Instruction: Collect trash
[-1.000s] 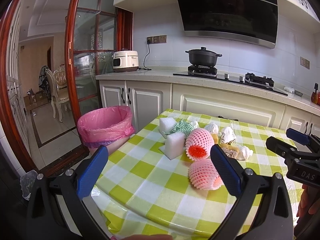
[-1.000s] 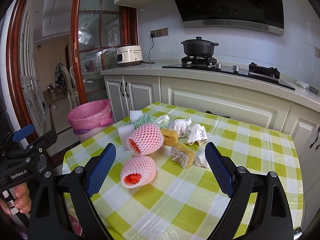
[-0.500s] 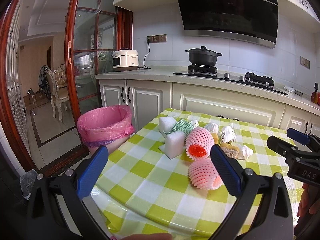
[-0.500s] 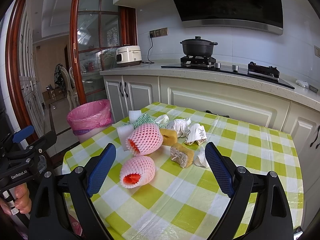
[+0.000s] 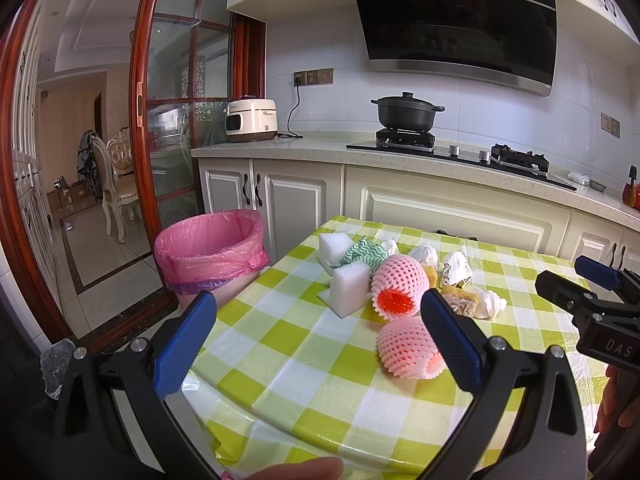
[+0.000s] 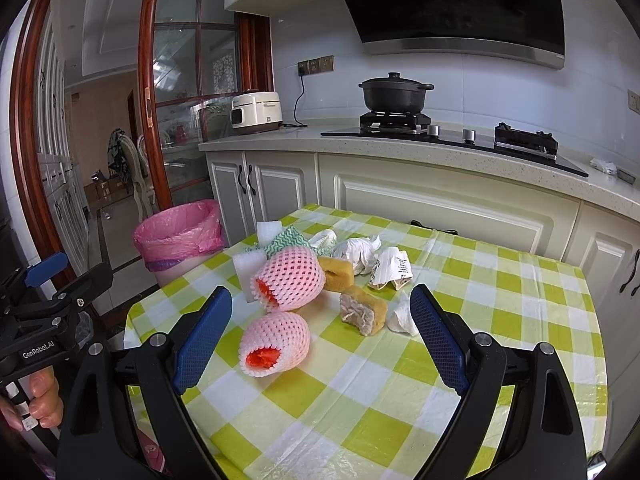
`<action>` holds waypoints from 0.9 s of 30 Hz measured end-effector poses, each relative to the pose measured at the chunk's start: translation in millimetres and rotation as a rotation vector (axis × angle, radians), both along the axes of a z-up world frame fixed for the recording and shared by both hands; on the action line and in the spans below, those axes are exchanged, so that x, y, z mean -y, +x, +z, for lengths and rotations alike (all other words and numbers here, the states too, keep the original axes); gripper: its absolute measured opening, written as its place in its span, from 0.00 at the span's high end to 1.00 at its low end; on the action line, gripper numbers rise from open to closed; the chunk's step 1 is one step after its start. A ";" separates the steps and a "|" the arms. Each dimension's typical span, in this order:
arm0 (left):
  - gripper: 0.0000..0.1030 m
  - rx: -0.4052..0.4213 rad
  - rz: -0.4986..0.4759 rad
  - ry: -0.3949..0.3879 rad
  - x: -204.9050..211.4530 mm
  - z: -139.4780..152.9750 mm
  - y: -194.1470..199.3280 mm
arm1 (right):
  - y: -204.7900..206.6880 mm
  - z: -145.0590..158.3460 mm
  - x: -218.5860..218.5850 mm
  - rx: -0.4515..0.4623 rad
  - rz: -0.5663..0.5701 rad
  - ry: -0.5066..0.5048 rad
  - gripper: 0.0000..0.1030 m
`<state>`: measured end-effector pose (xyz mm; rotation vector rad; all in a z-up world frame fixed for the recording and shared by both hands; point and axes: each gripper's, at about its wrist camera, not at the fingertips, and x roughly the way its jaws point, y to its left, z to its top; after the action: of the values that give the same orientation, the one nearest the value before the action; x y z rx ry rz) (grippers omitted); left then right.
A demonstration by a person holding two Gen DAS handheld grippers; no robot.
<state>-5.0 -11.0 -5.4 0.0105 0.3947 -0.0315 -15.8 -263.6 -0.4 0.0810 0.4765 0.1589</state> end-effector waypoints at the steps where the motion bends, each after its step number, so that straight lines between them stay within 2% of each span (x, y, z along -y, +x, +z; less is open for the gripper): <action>1: 0.04 -0.001 0.000 0.000 -0.4 -0.3 -0.3 | -0.2 0.0 0.0 0.001 0.000 0.000 0.17; 27: 0.04 -0.009 -0.005 0.004 -1.0 -1.7 0.2 | 0.2 -0.7 1.3 0.001 -0.007 0.001 0.17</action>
<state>-4.8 -10.0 -7.1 0.0150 0.4040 -0.0356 -15.6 -265.0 -1.1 0.0837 0.4747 0.1524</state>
